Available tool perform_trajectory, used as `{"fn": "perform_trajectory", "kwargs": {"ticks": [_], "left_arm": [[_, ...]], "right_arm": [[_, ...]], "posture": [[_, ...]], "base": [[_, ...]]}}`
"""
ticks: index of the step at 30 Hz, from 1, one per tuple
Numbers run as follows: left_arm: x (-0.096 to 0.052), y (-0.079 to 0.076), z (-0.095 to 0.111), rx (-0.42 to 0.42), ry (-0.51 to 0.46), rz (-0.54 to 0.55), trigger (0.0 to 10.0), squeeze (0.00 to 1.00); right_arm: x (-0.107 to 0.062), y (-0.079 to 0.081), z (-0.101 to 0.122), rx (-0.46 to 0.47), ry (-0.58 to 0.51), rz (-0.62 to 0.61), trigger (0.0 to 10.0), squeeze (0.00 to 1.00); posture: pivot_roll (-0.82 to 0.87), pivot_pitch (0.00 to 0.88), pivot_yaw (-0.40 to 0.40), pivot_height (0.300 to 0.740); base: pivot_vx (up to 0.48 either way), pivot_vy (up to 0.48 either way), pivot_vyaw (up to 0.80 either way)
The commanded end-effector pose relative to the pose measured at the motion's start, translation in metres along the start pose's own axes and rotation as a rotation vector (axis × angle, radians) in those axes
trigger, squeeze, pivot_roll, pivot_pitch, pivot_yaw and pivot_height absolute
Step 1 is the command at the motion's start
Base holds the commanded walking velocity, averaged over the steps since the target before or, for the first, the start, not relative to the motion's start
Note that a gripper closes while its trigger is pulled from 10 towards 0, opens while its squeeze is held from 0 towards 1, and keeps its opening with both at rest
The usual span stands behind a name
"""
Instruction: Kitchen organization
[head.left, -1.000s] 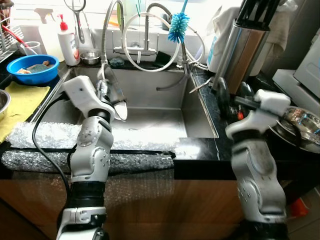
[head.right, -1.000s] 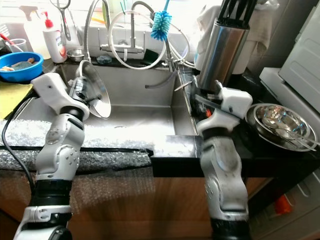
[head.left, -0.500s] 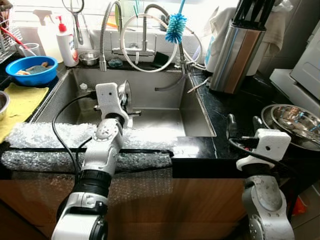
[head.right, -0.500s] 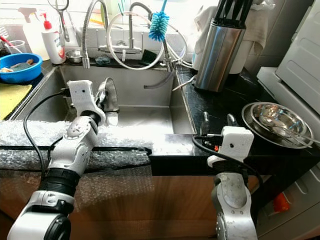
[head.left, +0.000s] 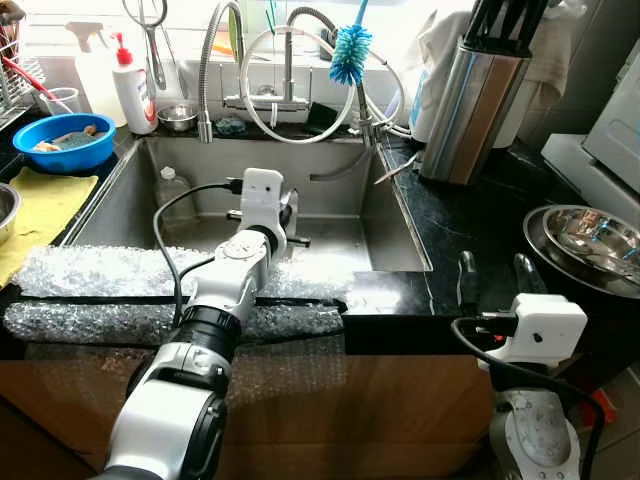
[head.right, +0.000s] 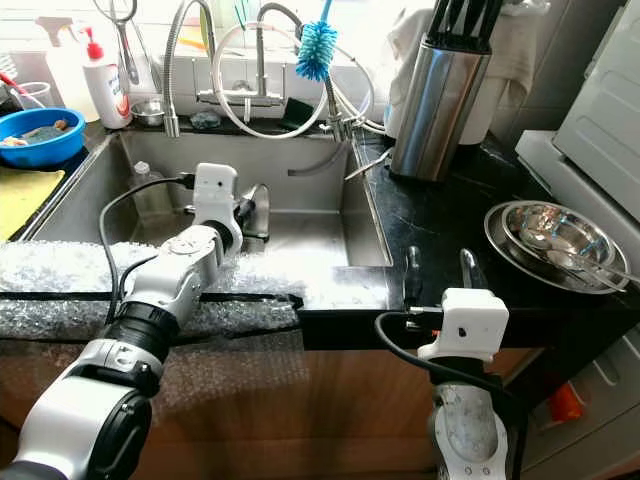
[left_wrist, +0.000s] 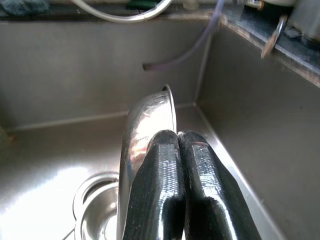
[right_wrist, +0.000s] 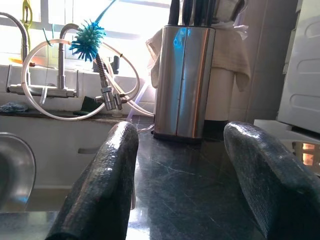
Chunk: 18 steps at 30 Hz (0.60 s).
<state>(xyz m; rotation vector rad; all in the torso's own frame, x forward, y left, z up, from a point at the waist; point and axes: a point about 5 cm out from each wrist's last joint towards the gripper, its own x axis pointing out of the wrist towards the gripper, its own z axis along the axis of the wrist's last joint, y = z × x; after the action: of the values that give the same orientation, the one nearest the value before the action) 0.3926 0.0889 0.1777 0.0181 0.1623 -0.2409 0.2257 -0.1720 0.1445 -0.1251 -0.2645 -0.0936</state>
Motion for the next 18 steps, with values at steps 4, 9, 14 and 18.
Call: {"fn": "perform_trajectory", "kwargs": {"ticks": [4, 9, 14, 18], "left_arm": [[0.006, -0.005, 0.002, 0.026, 0.053, -0.002, 10.0, 0.00], [0.007, 0.000, -0.009, 0.013, 0.119, 0.034, 10.0, 0.00], [0.008, 0.003, -0.009, 0.012, 0.115, 0.044, 10.0, 0.00], [0.008, 0.003, -0.006, 0.020, 0.102, 0.046, 10.0, 0.00]], "right_arm": [[-0.005, -0.001, 0.001, -0.017, -0.020, -0.013, 10.0, 0.00], [-0.011, 0.001, -0.016, -0.026, 0.027, -0.026, 10.0, 0.00], [-0.012, 0.002, -0.031, -0.006, 0.091, -0.049, 10.0, 0.00], [-0.009, 0.008, -0.034, 0.018, 0.098, -0.030, 10.0, 0.00]], "posture": [[-0.12, 0.019, -0.020, 0.740], [-0.12, 0.020, -0.015, 0.740], [-0.12, 0.021, -0.014, 0.740], [-0.11, 0.021, -0.014, 0.740]], "base": [[0.000, 0.000, 0.00], [0.000, 0.000, 0.00], [0.000, 0.000, 0.00], [0.000, 0.000, 0.00]]}}
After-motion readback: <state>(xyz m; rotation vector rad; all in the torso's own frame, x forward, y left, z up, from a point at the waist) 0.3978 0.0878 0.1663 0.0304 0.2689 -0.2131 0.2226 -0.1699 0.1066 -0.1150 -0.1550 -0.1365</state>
